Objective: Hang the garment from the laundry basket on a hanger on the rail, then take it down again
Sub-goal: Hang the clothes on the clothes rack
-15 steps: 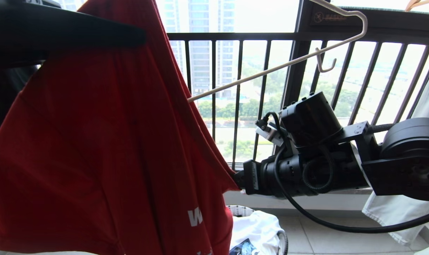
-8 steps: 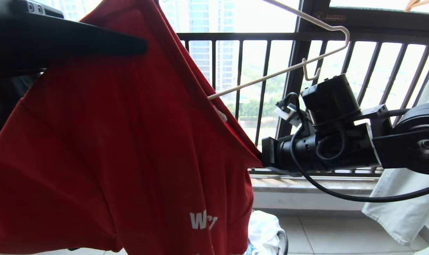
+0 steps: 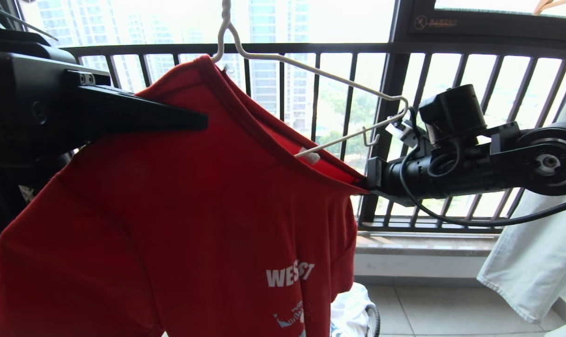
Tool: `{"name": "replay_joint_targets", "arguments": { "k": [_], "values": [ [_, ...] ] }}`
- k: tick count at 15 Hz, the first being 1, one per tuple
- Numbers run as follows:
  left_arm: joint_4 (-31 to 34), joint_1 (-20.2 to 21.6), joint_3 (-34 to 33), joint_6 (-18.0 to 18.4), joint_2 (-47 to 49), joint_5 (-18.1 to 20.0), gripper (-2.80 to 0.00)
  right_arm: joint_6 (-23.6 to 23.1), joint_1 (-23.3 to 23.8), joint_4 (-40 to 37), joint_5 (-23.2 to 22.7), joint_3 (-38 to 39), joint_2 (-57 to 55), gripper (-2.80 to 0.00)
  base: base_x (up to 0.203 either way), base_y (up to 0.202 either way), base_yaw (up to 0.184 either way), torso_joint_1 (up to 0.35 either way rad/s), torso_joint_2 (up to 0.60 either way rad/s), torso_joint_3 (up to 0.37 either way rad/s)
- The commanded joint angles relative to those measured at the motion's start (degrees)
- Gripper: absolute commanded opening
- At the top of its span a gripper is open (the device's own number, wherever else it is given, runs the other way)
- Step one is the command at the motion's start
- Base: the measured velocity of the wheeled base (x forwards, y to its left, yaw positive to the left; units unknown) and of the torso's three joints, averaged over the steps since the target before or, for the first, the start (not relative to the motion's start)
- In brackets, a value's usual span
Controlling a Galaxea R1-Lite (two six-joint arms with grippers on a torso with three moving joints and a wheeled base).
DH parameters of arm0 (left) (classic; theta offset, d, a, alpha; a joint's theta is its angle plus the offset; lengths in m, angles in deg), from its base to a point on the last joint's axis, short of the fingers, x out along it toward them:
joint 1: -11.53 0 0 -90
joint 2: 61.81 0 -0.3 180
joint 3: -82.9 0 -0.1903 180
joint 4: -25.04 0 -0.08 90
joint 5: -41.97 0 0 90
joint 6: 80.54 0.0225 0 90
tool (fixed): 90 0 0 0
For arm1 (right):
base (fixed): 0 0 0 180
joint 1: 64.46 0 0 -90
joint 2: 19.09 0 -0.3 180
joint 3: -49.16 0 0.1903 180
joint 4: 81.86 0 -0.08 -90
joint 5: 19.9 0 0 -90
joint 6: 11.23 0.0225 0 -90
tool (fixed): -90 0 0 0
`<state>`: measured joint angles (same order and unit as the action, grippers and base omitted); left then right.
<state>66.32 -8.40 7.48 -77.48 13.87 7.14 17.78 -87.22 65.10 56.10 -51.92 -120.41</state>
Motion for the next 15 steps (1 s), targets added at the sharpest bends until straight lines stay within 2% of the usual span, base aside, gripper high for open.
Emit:
{"name": "replay_joint_targets", "arguments": {
  "k": [1,3,6,8,12,15],
  "values": [
    [0.1,0.7,-0.6,0.1,0.2,0.4,-2.8,-0.3,1.6,-0.3,-0.2,-0.7,-1.2,-2.8,0.0,0.0,0.0,0.0,0.0,0.0],
    [0.1,0.7,-1.2,0.1,-0.4,0.3,-2.8,-1.8,2.7,-1.1,-0.4,-1.1,-1.2,-2.8,0.0,0.0,0.0,0.0,0.0,0.0],
    [0.1,0.6,-1.1,-0.1,-0.9,0.3,-2.8,-3.1,4.4,-9.2,-1.1,-5.8,-0.9,-2.8,0.0,0.0,0.0,0.0,0.0,0.0],
    [0.2,0.5,-1.3,-0.1,-0.9,0.3,-2.8,-3.5,5.8,-12.0,-3.3,-7.9,-0.8,-2.8,0.0,0.0,0.0,0.0,0.0,0.0],
    [0.3,0.3,-2.6,-0.1,-0.2,0.3,-2.8,-5.1,8.5,-20.6,-4.0,-14.3,-0.9,-2.8,0.0,0.0,0.0,0.0,0.0,0.0],
    [0.3,0.2,-2.6,-0.1,0.2,0.3,-2.8,-7.5,10.1,-24.1,-4.2,-16.3,-1.0,-2.8,0.0,0.0,0.0,0.0,0.0,0.0]
  ]
}}
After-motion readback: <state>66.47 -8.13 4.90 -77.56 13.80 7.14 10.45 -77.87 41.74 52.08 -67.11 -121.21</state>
